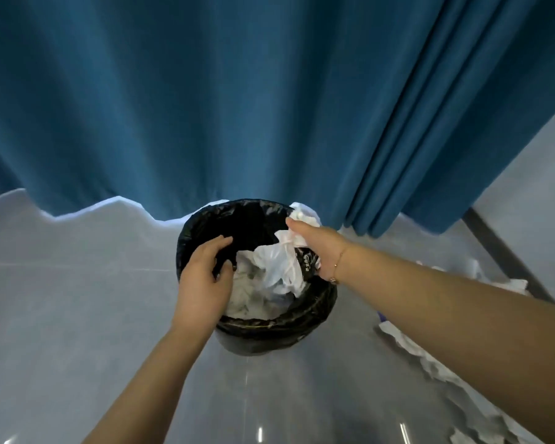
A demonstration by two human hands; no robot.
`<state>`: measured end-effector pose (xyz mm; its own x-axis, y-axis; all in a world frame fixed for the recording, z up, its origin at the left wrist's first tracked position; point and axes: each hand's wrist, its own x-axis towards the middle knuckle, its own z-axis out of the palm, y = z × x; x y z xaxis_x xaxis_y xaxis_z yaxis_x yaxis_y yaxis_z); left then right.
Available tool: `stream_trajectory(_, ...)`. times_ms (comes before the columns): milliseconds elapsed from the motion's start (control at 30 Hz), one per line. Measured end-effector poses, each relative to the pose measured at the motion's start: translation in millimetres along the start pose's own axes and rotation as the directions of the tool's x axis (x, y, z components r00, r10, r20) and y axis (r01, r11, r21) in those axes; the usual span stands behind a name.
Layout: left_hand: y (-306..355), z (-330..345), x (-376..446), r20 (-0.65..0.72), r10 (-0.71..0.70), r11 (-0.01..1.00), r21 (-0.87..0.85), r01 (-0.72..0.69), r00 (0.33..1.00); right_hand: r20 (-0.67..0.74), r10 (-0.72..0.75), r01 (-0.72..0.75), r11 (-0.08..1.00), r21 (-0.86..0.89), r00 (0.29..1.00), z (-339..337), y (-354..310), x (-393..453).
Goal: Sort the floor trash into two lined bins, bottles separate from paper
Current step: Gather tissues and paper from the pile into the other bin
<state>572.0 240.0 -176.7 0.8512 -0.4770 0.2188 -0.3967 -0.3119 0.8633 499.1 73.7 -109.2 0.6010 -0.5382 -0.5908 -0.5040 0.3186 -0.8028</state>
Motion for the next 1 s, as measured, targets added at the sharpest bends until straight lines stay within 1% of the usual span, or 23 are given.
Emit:
stream_trajectory(33,0.1,1.3,-0.8,-0.024,-0.011,0.999,-0.048,0.01,1.0,0.017,0.049,-0.049,0.999,-0.016,0.999,1.2,3.4,5.4)
stream_trajectory(100,-0.8,1.3,-1.2,-0.067,-0.055,0.992,-0.118,0.047,0.996,0.07,0.128,-0.129,0.992,0.008,0.989,8.3,4.8,12.9)
stream_trajectory(167,1.6,1.8,-2.2,-0.094,-0.068,0.985,-0.167,0.052,0.993,0.117,0.174,-0.18,0.983,0.042,0.978,11.0,2.5,10.7)
stream_trajectory(267,3.3,1.7,-6.2,-0.122,-0.016,0.983,-0.181,-0.006,0.992,0.112,0.187,-0.19,0.982,0.016,0.976,1.7,4.8,14.0)
stream_trajectory(367,0.7,2.5,-10.6,-0.131,0.068,0.991,-0.106,-0.082,0.989,0.108,0.146,-0.144,0.989,-0.026,0.983,-5.3,5.1,6.9)
stream_trajectory(433,3.0,4.1,-10.7,-0.088,0.071,0.994,-0.074,-0.078,0.994,0.076,0.079,-0.076,0.996,-0.044,0.994,-17.3,7.7,-0.4)
stream_trajectory(500,8.1,4.5,-11.1,-0.006,0.054,0.997,-0.063,-0.054,0.999,0.045,0.003,0.0,0.998,-0.069,0.999,-31.8,9.3,-9.5)
stream_trajectory(600,26.8,12.9,-18.6,0.113,0.162,0.986,0.011,-0.164,0.98,-0.008,-0.092,0.091,0.994,-0.055,0.996,-68.2,18.7,-35.6)
stream_trajectory(700,57.5,36.6,-32.8,0.226,0.272,0.961,-0.011,-0.276,0.936,-0.108,-0.111,0.099,0.989,-0.111,0.988,-115.6,45.1,-67.8)
stream_trajectory(733,67.3,46.4,-37.0,0.275,0.301,0.951,-0.024,-0.307,0.913,-0.127,-0.109,0.09,0.986,-0.143,0.986,-131.1,54.5,-76.6)
stream_trajectory(800,89.1,69.8,-46.3,0.406,0.369,0.92,-0.031,-0.391,0.836,-0.165,-0.14,0.106,0.974,-0.202,0.976,-164.0,69.9,-96.3)
stream_trajectory(833,104.5,86.9,-52.6,0.488,0.397,0.9,-0.041,-0.434,0.777,-0.199,-0.172,0.122,0.963,-0.24,0.965,-186.7,75.7,-109.6)
stream_trajectory(900,129.5,116.1,-62.7,0.647,0.408,0.864,-0.044,-0.502,0.645,-0.24,-0.22,0.141,0.941,-0.308,0.946,-223.8,81.3,-131.2)
stream_trajectory(1000,157.8,158.2,-70.2,0.804,0.38,0.795,-0.03,-0.606,0.458,-0.259,-0.208,0.11,0.931,-0.349,0.943,-272.0,91.9,-153.6)
